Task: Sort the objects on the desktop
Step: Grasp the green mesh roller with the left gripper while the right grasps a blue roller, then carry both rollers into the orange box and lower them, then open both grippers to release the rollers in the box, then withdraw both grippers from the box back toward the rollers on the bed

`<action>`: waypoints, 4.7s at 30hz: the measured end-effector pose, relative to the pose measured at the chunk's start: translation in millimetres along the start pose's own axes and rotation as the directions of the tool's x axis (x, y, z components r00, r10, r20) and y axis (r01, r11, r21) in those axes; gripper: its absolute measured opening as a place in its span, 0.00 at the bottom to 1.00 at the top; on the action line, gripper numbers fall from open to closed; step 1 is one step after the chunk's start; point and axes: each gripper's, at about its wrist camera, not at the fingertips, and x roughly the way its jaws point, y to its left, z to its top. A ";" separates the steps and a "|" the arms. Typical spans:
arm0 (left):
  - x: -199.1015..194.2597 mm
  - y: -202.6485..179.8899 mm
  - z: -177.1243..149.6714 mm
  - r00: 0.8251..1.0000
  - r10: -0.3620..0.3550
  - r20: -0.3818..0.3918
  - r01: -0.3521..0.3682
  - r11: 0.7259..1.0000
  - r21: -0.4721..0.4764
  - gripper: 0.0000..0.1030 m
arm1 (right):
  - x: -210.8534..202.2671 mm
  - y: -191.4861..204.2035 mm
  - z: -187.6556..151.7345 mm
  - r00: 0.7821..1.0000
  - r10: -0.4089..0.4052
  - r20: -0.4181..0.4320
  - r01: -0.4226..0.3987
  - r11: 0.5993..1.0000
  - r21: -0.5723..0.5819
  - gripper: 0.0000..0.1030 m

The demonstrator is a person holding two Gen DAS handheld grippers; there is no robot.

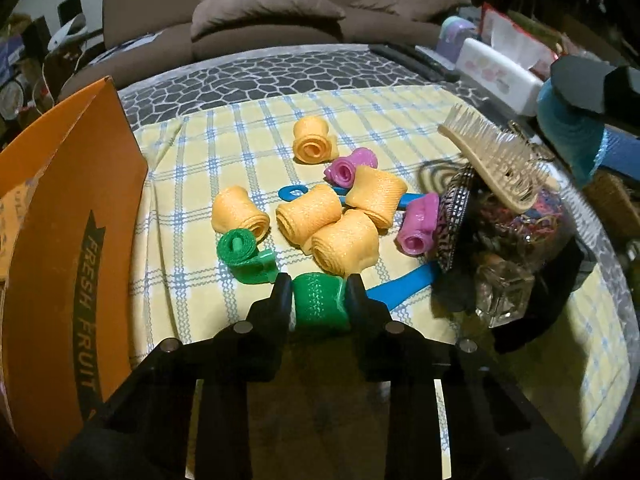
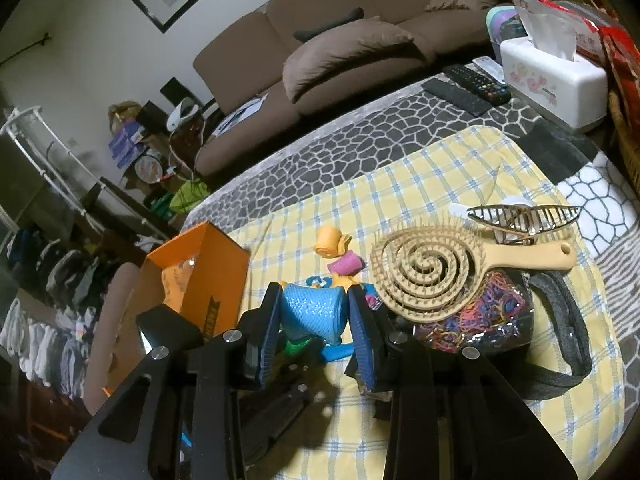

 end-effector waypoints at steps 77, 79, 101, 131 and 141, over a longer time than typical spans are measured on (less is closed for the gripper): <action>-171.1 264.0 -84.6 0.993 0.114 0.041 -0.090 0.923 -0.373 0.31 | 148.9 259.5 -143.6 0.932 0.022 -0.361 -0.195 0.871 -0.451 0.35; -174.1 266.1 -84.7 0.991 0.121 0.050 -0.093 0.919 -0.383 0.36 | 149.6 260.2 -144.3 0.932 0.020 -0.361 -0.194 0.871 -0.452 0.35; -186.8 266.5 -80.0 0.987 0.120 0.112 -0.061 0.901 -0.429 0.94 | 130.0 257.1 -124.1 0.971 0.035 -0.236 -0.142 0.879 -0.455 0.86; -194.2 217.8 -54.7 0.969 0.111 0.220 -0.017 0.920 -0.390 1.00 | 83.2 202.0 -81.0 0.997 -0.026 -0.072 -0.009 0.894 -0.447 0.99; -183.9 174.7 -36.7 0.966 0.068 0.248 0.016 0.947 -0.321 1.00 | 58.1 164.2 -61.6 0.999 -0.042 -0.025 0.028 0.918 -0.396 0.99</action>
